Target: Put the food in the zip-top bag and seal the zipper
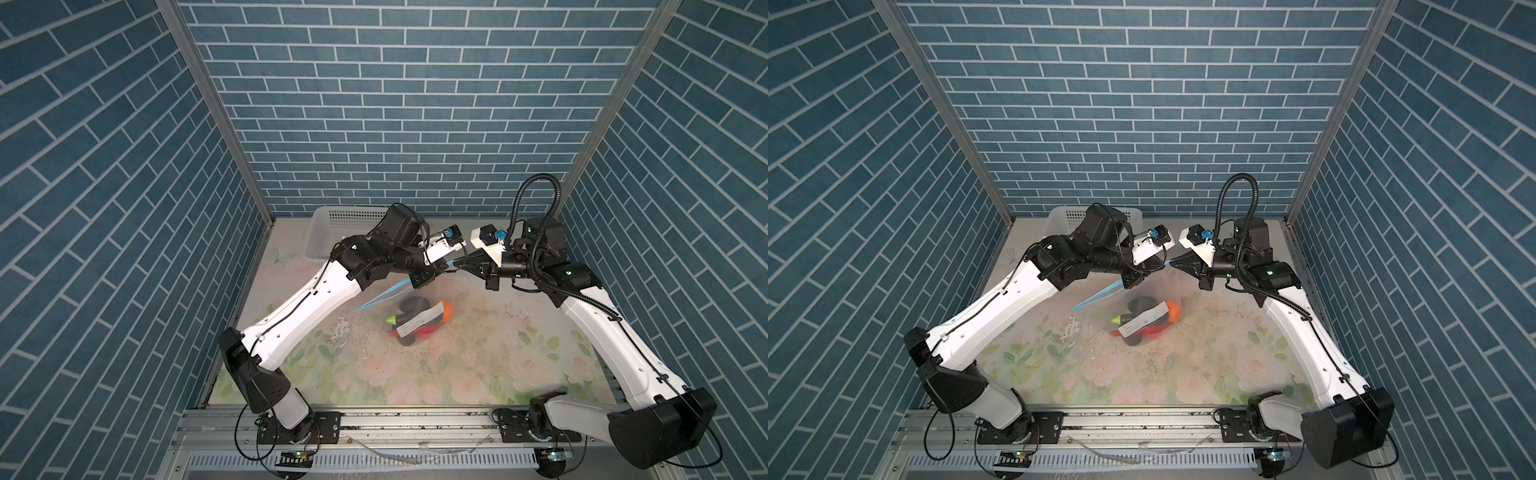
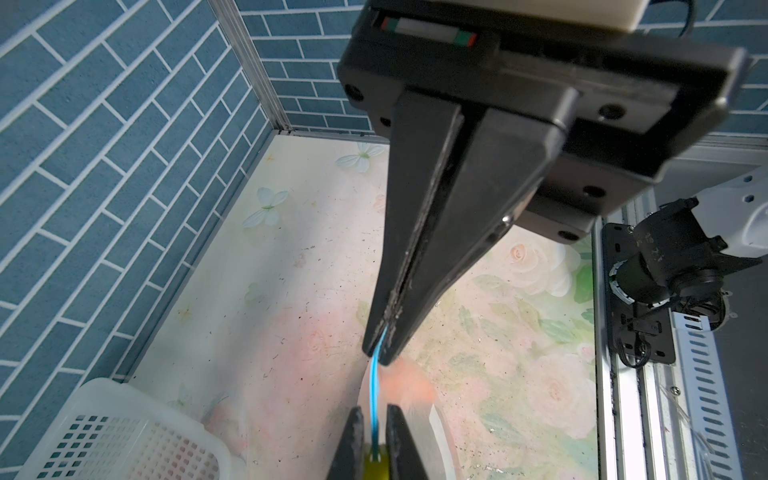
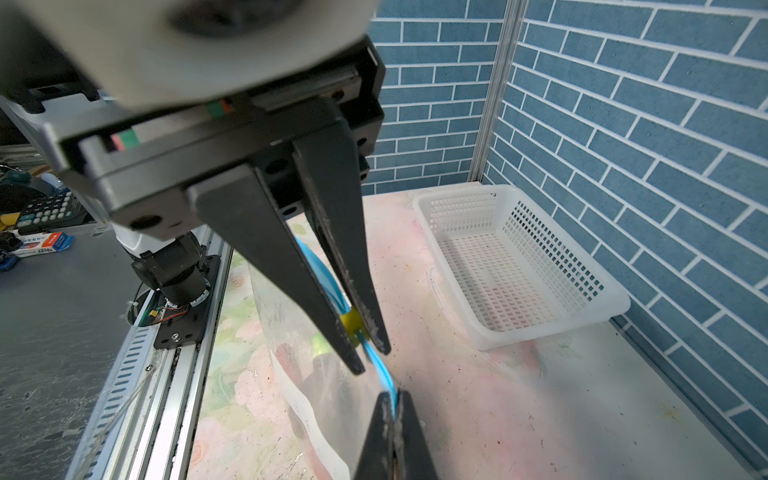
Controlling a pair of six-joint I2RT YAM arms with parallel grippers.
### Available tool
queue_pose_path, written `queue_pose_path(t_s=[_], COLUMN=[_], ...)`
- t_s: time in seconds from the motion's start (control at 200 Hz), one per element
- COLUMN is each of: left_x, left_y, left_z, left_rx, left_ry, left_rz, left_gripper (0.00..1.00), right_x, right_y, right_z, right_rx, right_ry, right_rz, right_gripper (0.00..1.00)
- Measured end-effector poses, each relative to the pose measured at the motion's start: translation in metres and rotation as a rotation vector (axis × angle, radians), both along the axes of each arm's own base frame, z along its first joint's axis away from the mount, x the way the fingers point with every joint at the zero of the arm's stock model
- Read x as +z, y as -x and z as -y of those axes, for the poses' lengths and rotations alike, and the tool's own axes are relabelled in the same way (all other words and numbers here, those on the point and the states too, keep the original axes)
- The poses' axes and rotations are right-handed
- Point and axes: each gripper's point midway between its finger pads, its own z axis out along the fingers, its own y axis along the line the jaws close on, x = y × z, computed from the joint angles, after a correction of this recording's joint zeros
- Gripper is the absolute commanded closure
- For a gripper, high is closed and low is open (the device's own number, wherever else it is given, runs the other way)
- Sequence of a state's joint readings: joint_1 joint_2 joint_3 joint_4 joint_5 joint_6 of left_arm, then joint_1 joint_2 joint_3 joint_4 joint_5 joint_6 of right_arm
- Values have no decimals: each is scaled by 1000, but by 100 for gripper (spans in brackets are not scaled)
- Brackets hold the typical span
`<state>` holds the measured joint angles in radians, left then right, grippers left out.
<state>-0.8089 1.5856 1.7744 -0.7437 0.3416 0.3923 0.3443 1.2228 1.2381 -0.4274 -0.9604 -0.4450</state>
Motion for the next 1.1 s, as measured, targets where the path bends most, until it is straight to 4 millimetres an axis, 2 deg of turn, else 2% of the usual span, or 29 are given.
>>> queue_pose_path(t_s=[1.1], left_x=[-4], left_y=[9], left_z=[-15], left_rx=[13], left_ry=[9], left_rz=[15], left_gripper=[96], right_x=[-1], right_y=[2], right_z=[-1], right_rx=[11], right_ry=[-1], right_rz=[-10], right_gripper=[100])
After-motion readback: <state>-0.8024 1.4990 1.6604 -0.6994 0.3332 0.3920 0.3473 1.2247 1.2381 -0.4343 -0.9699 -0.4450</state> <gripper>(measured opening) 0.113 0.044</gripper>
